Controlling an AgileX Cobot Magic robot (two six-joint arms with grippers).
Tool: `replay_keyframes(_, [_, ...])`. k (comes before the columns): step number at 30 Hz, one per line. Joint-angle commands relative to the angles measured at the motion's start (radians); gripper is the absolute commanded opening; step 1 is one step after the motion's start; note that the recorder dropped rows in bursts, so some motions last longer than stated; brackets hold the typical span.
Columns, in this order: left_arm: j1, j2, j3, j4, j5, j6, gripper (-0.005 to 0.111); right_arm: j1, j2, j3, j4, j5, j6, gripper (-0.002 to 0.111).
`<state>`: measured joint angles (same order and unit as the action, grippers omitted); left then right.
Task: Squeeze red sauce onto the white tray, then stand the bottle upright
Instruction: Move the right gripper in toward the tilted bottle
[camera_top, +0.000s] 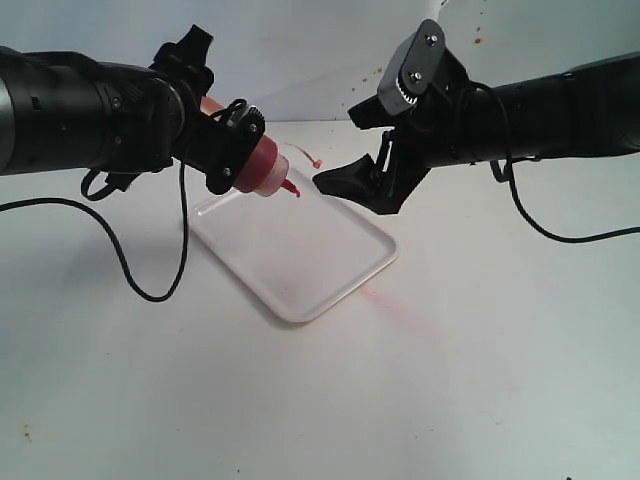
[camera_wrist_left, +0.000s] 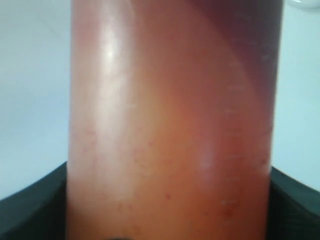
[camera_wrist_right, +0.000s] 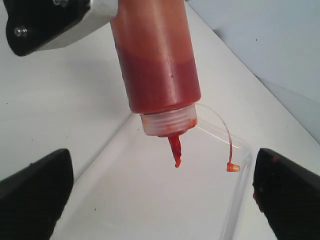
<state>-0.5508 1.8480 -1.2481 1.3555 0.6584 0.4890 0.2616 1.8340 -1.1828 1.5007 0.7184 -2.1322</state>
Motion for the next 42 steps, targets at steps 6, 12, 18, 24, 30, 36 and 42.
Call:
replay_keyframes(6, [-0.001,-0.022,-0.009,0.011,0.053,-0.009,0.000,-0.001,-0.001,-0.006,-0.036,0.000,-0.011,0.089])
replay_keyframes(12, [-0.001,-0.022,-0.009,0.011,0.053,-0.009,0.000,-0.001,-0.001,-0.006,-0.063,-0.005,-0.011,0.088])
replay_keyframes(18, [-0.001,-0.022,-0.009,0.011,0.053,-0.009,0.000,-0.001,0.000,-0.006,-0.305,-0.168,-0.011,0.080])
replay_keyframes(24, [-0.001,-0.022,-0.009,0.011,0.053,0.023,0.000,-0.003,0.011,-0.006,-0.335,-0.184,-0.011,0.054])
replay_keyframes(30, [-0.001,-0.022,-0.009,0.011,0.053,0.037,0.000,-0.001,0.011,-0.006,-0.331,-0.180,-0.011,0.005])
replay_keyframes(36, [-0.001,-0.022,-0.009,0.011,0.053,0.043,0.000,-0.001,0.011,-0.006,-0.178,-0.222,-0.011,0.000])
replay_keyframes(42, [-0.001,-0.022,-0.009,0.011,0.053,0.047,0.000,-0.001,0.038,-0.006,0.055,-0.145,-0.011,0.029])
